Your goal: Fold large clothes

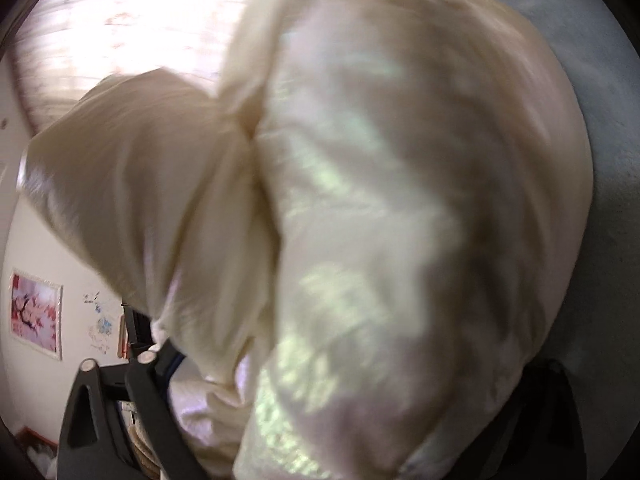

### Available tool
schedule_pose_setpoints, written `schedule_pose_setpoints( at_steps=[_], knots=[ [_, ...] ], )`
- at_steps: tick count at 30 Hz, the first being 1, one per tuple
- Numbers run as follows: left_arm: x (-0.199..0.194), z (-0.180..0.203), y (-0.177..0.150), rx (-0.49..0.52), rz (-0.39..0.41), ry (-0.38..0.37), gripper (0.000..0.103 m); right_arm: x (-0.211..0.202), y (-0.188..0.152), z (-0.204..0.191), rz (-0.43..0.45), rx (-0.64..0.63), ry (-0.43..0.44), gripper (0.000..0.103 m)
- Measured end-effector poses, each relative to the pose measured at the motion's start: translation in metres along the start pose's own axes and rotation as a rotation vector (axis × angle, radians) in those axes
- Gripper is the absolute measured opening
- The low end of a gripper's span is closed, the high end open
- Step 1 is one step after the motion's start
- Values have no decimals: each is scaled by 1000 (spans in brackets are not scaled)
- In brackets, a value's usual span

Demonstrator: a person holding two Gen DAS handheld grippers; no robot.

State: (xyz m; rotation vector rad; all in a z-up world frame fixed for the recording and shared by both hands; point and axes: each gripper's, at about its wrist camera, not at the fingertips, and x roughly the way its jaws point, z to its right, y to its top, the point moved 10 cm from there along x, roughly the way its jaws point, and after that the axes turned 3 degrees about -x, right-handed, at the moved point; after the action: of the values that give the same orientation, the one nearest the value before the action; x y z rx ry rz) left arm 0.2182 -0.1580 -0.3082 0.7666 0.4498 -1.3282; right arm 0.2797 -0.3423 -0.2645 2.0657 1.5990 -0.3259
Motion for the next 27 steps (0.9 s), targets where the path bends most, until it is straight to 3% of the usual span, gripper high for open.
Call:
schedule_pose_setpoints(
  at_steps=[2,4,8,15,21,27],
  knots=[
    [-10,6,3,32,22,2,93,-8,-1,-11,14,-32,15,79],
    [-23,11,5,54,42,6,92,-12,-5,-28,33,-73,29,76],
    [-50,16,3,74,86,5,92,-21,-9,-57,64,-113,48,75],
    [-144,14,8,87,173,13,92,-13,-15,-136,95,-193,80,75],
    [-251,-24,38,87,242,71,92,47,-4,-223,75,-275,141,75],
    [-346,-102,98,75,295,146,93,154,35,-297,45,-306,217,75]
  ],
)
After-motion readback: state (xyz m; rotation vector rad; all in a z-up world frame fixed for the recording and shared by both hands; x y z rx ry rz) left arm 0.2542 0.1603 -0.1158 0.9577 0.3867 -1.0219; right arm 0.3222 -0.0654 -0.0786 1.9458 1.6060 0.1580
